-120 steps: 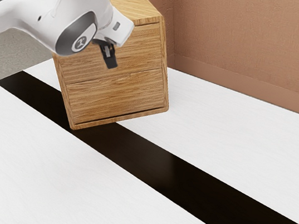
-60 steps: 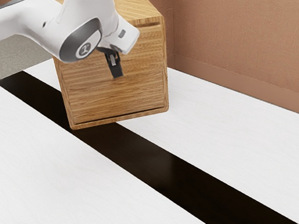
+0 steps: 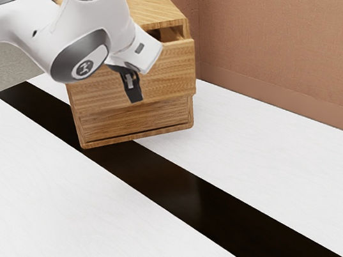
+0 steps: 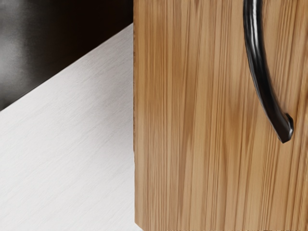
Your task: Pull the drawer handle with one arm to open the drawer
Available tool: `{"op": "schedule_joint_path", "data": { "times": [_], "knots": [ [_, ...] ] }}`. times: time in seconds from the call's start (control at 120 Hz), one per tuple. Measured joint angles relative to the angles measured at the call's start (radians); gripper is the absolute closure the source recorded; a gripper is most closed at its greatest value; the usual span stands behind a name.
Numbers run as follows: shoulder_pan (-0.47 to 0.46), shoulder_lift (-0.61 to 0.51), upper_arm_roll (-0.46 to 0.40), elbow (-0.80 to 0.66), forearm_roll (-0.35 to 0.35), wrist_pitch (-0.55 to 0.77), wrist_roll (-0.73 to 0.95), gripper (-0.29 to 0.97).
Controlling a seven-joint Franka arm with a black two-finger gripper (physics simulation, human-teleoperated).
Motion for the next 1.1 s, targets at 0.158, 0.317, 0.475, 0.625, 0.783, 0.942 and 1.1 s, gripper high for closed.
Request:
{"op": "schedule_joint_path", "data": {
  "times": [0.158, 0.317, 0.475, 0.625, 0.783, 0.942, 1.1],
  "knots": [
    [0.017, -0.058, -0.059, -0.057, 0.024, -0.017, -0.043, 0.03],
    [0.012, -0.085, -0.101, -0.085, 0.051, -0.041, -0.09, 0.03],
    [0.005, -0.109, -0.138, -0.116, 0.064, -0.057, -0.134, 0.0],
    [0.007, -0.15, -0.192, -0.151, 0.076, -0.077, -0.177, 0.03],
    [-0.006, -0.22, -0.242, -0.215, 0.09, -0.102, -0.229, 0.03],
    [-0.002, -0.24, -0.313, -0.226, 0.099, -0.137, -0.281, 0.03],
    [-0.004, -0.226, -0.425, -0.171, 0.098, -0.204, -0.333, 0.02]
  ]
}}
